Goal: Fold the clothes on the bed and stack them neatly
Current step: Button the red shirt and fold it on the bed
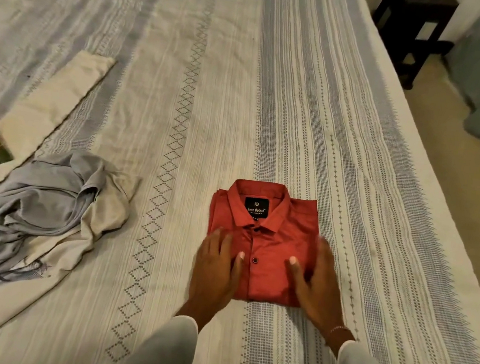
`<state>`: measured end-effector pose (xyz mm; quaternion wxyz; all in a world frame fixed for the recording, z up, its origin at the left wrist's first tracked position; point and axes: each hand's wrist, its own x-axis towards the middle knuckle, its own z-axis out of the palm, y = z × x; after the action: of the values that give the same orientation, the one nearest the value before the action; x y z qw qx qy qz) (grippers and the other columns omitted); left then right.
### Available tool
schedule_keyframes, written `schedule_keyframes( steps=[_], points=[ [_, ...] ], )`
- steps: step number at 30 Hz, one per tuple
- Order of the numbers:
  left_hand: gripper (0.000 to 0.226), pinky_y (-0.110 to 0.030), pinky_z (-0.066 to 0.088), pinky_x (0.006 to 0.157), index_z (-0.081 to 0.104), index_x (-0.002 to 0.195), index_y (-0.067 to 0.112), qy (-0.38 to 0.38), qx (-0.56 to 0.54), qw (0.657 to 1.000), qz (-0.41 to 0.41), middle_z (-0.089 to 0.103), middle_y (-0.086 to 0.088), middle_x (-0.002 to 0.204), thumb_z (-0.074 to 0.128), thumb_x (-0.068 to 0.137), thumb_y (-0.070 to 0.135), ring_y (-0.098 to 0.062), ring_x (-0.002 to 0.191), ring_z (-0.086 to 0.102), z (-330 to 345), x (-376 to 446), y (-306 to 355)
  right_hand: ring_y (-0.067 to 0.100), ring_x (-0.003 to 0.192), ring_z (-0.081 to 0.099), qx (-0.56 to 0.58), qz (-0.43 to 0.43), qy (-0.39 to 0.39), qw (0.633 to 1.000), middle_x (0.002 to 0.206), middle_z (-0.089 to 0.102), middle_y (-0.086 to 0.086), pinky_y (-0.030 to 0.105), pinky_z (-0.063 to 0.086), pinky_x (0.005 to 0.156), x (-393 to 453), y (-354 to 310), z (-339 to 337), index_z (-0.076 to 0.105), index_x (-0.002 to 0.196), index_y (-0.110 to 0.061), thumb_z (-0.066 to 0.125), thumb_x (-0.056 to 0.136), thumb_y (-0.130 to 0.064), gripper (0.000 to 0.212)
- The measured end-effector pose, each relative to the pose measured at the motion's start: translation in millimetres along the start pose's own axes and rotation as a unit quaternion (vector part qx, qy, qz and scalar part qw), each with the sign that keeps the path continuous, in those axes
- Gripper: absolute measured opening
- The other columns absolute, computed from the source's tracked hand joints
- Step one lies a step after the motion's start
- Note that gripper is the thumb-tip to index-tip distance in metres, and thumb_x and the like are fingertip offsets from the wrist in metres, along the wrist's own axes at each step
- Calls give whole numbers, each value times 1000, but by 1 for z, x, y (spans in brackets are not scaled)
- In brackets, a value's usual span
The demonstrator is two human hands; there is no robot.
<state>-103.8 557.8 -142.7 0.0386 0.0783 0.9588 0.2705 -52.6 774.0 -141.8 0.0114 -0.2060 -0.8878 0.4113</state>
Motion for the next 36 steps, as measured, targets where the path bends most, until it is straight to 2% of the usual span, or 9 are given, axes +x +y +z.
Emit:
schedule_keyframes(
  steps=[4, 8, 12, 20, 25, 29, 31, 34, 36],
  points=[
    [60, -50, 41, 103, 46, 135, -5, 38, -40, 982, -179, 51, -27, 133, 51, 100, 44, -41, 121, 50, -9, 41, -2, 31, 102, 65, 87, 142, 57, 984, 111, 65, 10, 36, 50, 80, 37, -11, -9, 56, 121, -11, 62, 95, -47, 45],
    [57, -45, 53, 89, 52, 122, -8, -45, -164, 948, -269, 64, -22, 116, 51, 101, 45, -41, 106, 63, -16, 77, -14, 28, 90, 71, 166, 206, -29, 964, 96, 74, 5, 49, 59, 88, 66, -23, -13, 71, 99, -16, 63, 95, -40, 26],
    [54, -50, 55, 91, 65, 117, 2, -70, -230, 942, -235, 70, -18, 112, 40, 104, 48, -36, 99, 67, -16, 84, -14, 25, 89, 71, 198, 178, -8, 964, 91, 75, 3, 43, 59, 86, 63, -28, -18, 71, 92, -15, 62, 99, -30, 19],
    [51, -50, 45, 108, 48, 141, 13, -57, -295, 942, -148, 60, -8, 135, 29, 107, 47, -30, 123, 57, -25, 105, 60, 26, 79, 66, 194, 105, 76, 972, 85, 71, 11, 39, 53, 74, 83, -21, -77, 67, 86, -11, 65, 97, -32, 24],
    [37, -40, 48, 96, 51, 120, 10, -37, -338, 930, -136, 62, -6, 116, 29, 109, 38, -26, 107, 60, -8, 145, 131, 15, 86, 64, 217, 84, 62, 971, 97, 72, 0, 31, 50, 75, 137, -13, -137, 67, 100, -19, 59, 101, -19, 9],
    [31, -40, 49, 87, 48, 108, 10, -36, -351, 927, -128, 61, -3, 98, 30, 109, 35, -26, 94, 60, 13, 193, 182, 16, 80, 67, 223, 116, 37, 967, 106, 71, 5, 23, 48, 63, 192, -3, -184, 52, 136, -22, 57, 95, -4, 45],
    [29, -39, 48, 84, 50, 107, 9, -22, -349, 930, -112, 60, -2, 95, 32, 109, 32, -24, 89, 58, 27, 226, 207, 20, 75, 65, 218, 118, 49, 967, 107, 69, 11, 23, 47, 59, 222, 5, -206, 45, 137, -26, 61, 93, -4, 52],
    [27, -37, 46, 79, 51, 108, 6, -2, -351, 931, -100, 59, -6, 94, 34, 109, 28, -23, 84, 55, 43, 272, 235, 22, 82, 66, 183, 78, 81, 977, 107, 69, 8, 29, 50, 66, 268, 12, -227, 55, 118, -27, 60, 92, -1, 37],
    [27, -37, 47, 78, 51, 107, 6, 12, -352, 931, -95, 61, -11, 97, 35, 109, 27, -24, 85, 56, 59, 300, 249, 22, 99, 67, 143, 43, 104, 983, 109, 72, 5, 34, 54, 88, 304, 25, -232, 67, 102, -24, 55, 91, 8, 36]
  ],
)
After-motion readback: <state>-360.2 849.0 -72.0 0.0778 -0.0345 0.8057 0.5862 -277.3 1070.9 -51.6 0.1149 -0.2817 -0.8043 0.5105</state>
